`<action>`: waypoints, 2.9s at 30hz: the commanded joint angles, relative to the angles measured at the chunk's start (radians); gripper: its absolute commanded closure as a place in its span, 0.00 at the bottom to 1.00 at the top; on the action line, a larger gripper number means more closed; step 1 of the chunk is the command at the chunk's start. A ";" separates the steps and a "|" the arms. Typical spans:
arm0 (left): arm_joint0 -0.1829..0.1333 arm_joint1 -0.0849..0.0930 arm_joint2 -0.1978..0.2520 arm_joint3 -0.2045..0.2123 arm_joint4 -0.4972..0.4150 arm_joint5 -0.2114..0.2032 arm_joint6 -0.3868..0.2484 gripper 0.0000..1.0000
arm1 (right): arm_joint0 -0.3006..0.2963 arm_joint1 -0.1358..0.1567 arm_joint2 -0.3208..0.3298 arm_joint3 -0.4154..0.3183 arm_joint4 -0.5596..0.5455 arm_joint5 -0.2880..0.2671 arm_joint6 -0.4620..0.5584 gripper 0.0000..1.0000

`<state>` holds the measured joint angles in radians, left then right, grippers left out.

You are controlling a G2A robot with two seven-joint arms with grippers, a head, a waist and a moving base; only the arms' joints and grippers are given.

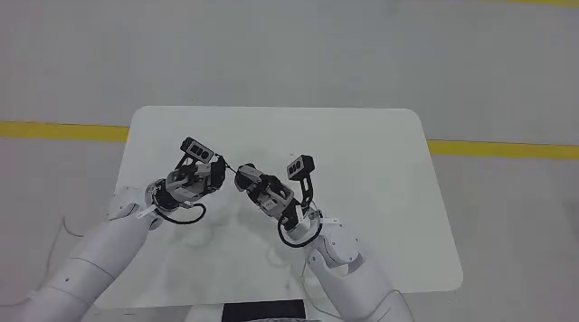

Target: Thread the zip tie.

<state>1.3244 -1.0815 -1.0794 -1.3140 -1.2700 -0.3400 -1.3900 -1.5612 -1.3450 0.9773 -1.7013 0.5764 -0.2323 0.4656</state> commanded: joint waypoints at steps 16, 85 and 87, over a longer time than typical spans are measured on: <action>0.000 0.000 0.000 0.000 0.000 0.000 0.000 1.00 | 0.001 0.002 0.006 0.018 0.011 -0.002 -0.001 1.00; 0.000 0.000 0.000 0.000 0.000 0.000 0.000 1.00 | 0.028 -0.004 -0.013 0.107 -0.050 0.011 -0.053 1.00; 0.000 0.000 0.000 0.000 0.000 0.000 0.000 1.00 | 0.028 -0.004 -0.012 0.109 -0.050 0.011 -0.053 1.00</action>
<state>1.3244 -1.0815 -1.0794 -1.3140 -1.2700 -0.3400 -1.3900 -1.5332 -1.3486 0.9648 -1.5934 0.5264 -0.2213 0.4126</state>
